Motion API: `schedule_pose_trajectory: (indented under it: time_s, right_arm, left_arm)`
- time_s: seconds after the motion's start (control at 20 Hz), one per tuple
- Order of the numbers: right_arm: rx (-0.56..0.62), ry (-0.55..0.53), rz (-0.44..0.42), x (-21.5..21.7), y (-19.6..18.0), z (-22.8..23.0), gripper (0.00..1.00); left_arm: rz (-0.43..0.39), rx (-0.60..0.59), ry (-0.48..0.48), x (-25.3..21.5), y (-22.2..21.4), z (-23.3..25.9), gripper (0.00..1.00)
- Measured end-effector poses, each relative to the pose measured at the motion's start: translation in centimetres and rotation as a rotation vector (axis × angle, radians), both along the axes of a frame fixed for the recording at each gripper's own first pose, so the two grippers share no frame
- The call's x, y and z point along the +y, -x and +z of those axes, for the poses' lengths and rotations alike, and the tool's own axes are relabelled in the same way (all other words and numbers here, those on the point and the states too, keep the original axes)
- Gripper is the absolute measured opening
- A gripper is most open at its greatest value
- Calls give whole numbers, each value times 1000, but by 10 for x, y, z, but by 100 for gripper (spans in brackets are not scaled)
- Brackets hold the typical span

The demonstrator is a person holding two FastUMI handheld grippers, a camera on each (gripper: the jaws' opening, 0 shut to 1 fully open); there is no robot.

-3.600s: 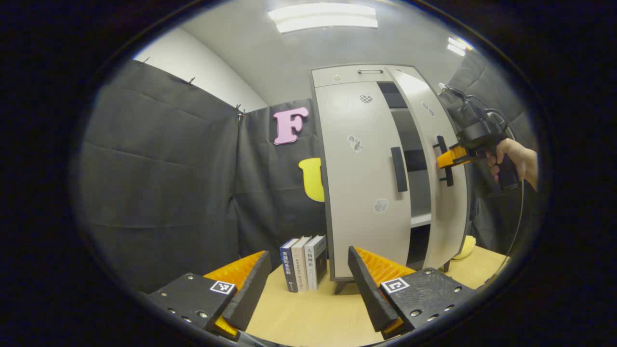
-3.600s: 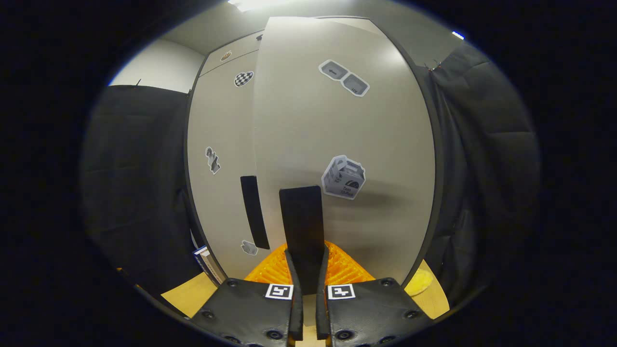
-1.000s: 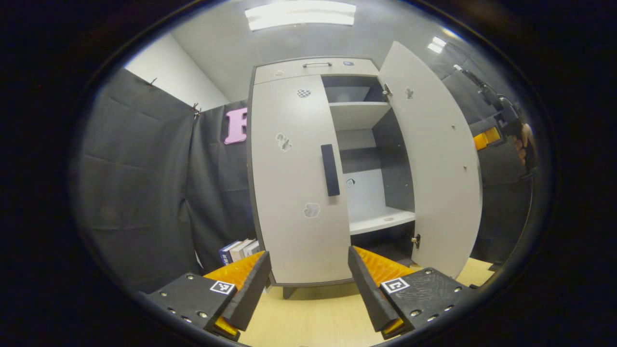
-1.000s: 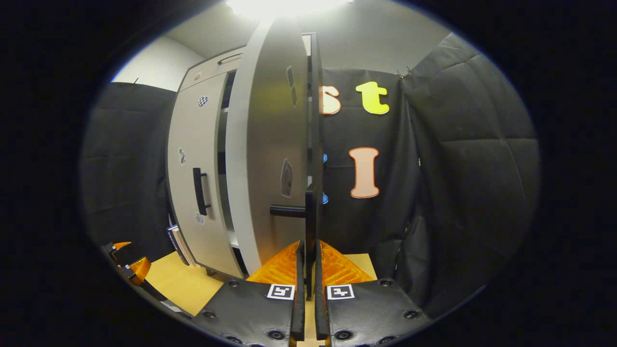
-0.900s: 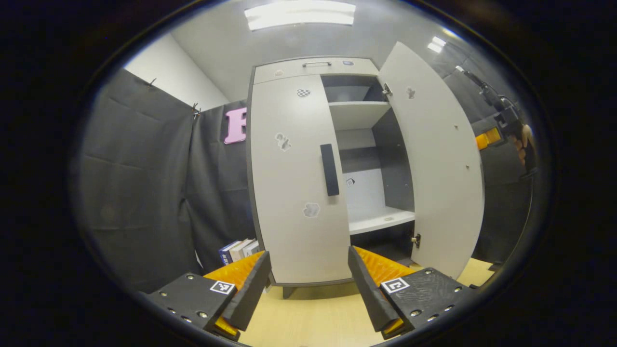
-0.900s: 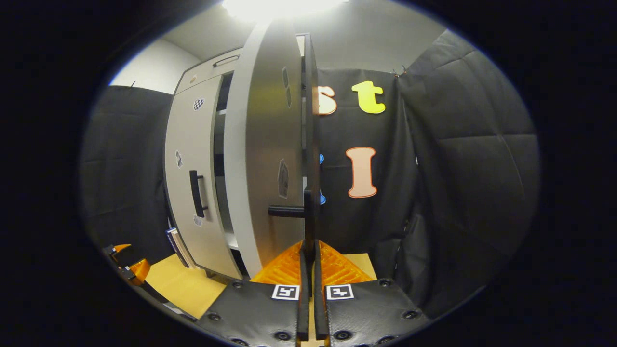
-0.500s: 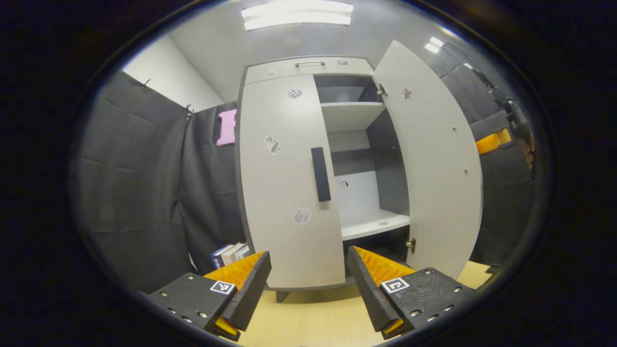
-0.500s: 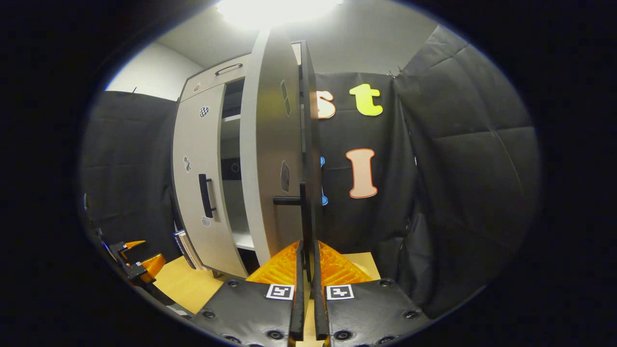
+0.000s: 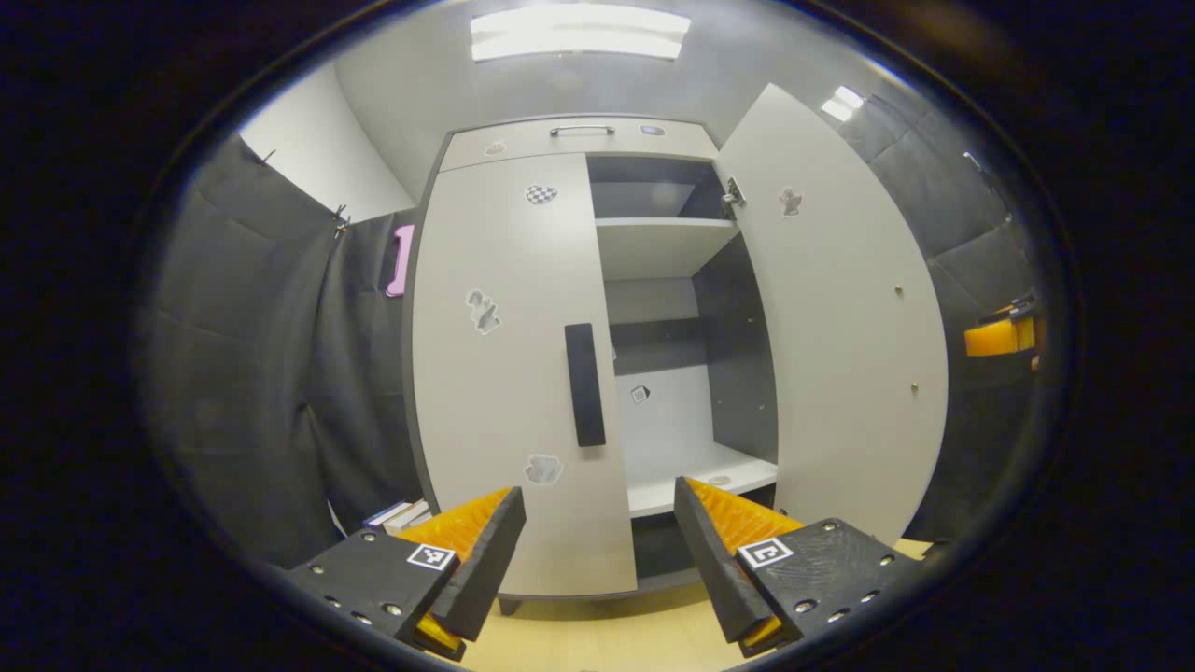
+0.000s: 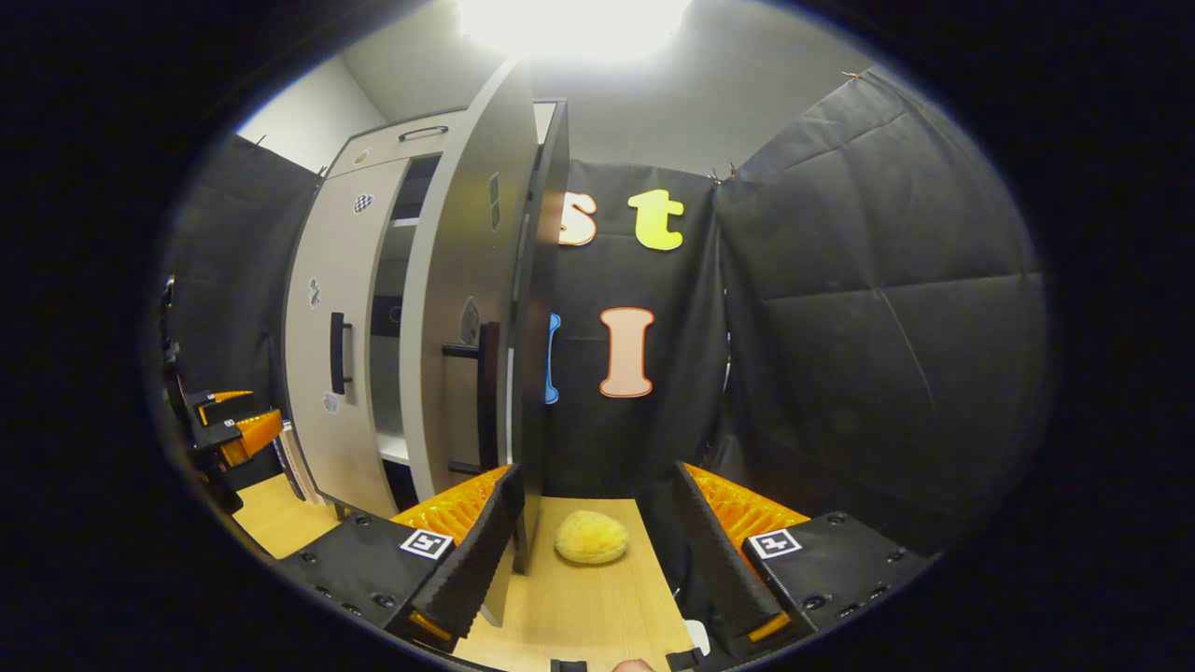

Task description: Open the right door of the double-door shoe cabinet with the right hand, and open the left door with the left hand.

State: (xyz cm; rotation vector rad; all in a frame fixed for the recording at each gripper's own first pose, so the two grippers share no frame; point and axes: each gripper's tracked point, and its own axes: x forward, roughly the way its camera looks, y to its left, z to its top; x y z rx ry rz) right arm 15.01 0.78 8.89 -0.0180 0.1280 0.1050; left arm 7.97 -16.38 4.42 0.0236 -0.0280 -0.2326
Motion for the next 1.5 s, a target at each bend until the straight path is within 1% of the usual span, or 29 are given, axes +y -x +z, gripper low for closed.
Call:
schedule_pose_trajectory:
  time_s: [0.1, 0.15, 0.2, 0.25, 0.3, 0.4, 0.5, 0.7, 0.9, 0.95, 1.0, 1.1, 1.15, 1.2, 1.25, 1.3, 1.35, 1.4, 1.45, 1.5]
  right_arm:
    - [-6, 2, -52, -10, 4, 1, 96]
    - [-9, -5, -73, -14, 3, 1, 99]
    - [-7, -14, -87, -14, 3, -1, 99]
    - [2, -23, -99, -14, 3, -3, 96]
    - [17, -30, -109, -16, 4, -7, 99]
    - [46, -43, -135, -21, 5, -11, 97]
    - [74, -65, -170, -25, 8, -17, 99]
    - [126, -111, -201, -21, 14, -26, 99]
    - [157, -106, -236, -29, 19, -32, 98]
    - [164, -105, -242, -31, 20, -33, 100]
    - [169, -104, -249, -31, 21, -35, 98]
    - [175, -107, -256, -33, 23, -37, 98]
    - [177, -107, -257, -34, 22, -37, 95]
    - [178, -105, -260, -35, 23, -38, 96]
    - [180, -99, -264, -36, 23, -39, 96]
    - [180, -93, -268, -38, 24, -39, 98]
    - [181, -89, -269, -41, 24, -39, 95]
    - [182, -88, -269, -41, 25, -40, 98]
    - [182, -90, -268, -40, 25, -40, 98]
    - [183, -90, -267, -41, 25, -41, 98]
  left_arm:
    - [-2, -3, -4, -6, -18, 6, 94]
    - [1, -7, -3, -6, -28, 8, 94]
    - [5, -9, 1, -8, -38, 12, 94]
    - [8, -12, 5, -9, -47, 16, 94]
    - [13, -19, 5, -10, -57, 21, 94]
    - [21, -33, 0, -10, -71, 30, 94]
    - [25, -40, 3, -13, -89, 36, 94]
    - [44, -27, 17, -14, -120, 36, 94]
    - [54, -12, 28, -14, -150, 35, 94]
    - [58, -9, 40, -14, -156, 36, 94]
    - [61, -3, 56, -14, -162, 36, 94]
    - [76, 22, 81, -10, -173, 32, 94]
    - [79, 38, 93, -9, -174, 27, 92]
    - [78, 47, 103, -8, -178, 26, 92]
    - [89, 50, 114, -6, -181, 25, 83]
    - [96, 60, 120, -4, -184, 21, 77]
    - [100, 73, 123, -2, -187, 17, 75]
    - [91, 85, 137, -2, -190, 14, 75]
    - [73, 97, 158, -7, -189, 12, 77]
    - [75, 88, 158, -6, -187, 15, 74]
